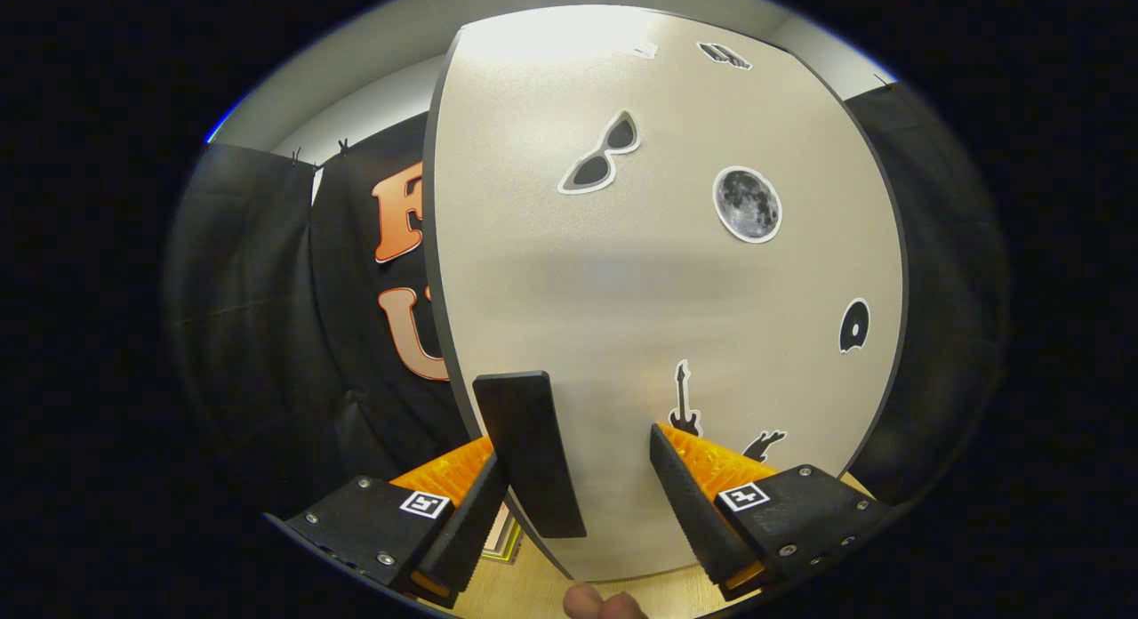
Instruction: Open the shoe cabinet door, grab the shoes and put them into the shoe cabinet, then close the shoe cabinet door.
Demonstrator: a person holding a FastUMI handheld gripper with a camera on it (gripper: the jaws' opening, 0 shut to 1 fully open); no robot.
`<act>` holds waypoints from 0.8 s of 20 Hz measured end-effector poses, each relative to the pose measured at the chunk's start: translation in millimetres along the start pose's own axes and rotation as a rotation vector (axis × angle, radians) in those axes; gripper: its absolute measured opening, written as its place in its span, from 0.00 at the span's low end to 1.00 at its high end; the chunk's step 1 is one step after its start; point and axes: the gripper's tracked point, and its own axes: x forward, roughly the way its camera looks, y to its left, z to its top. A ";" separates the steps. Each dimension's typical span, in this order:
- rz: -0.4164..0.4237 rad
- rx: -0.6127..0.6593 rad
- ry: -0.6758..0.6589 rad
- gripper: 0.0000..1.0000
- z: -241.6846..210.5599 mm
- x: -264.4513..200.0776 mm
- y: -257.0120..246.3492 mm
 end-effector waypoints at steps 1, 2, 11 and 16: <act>-0.012 -0.010 -0.004 0.94 0.8 2.5 0.3; -0.024 -0.022 -0.006 0.94 0.6 4.8 0.4; 0.021 -0.022 -0.056 0.95 20.9 -24.1 6.6; 0.020 -0.001 -0.116 0.94 30.4 -97.7 6.1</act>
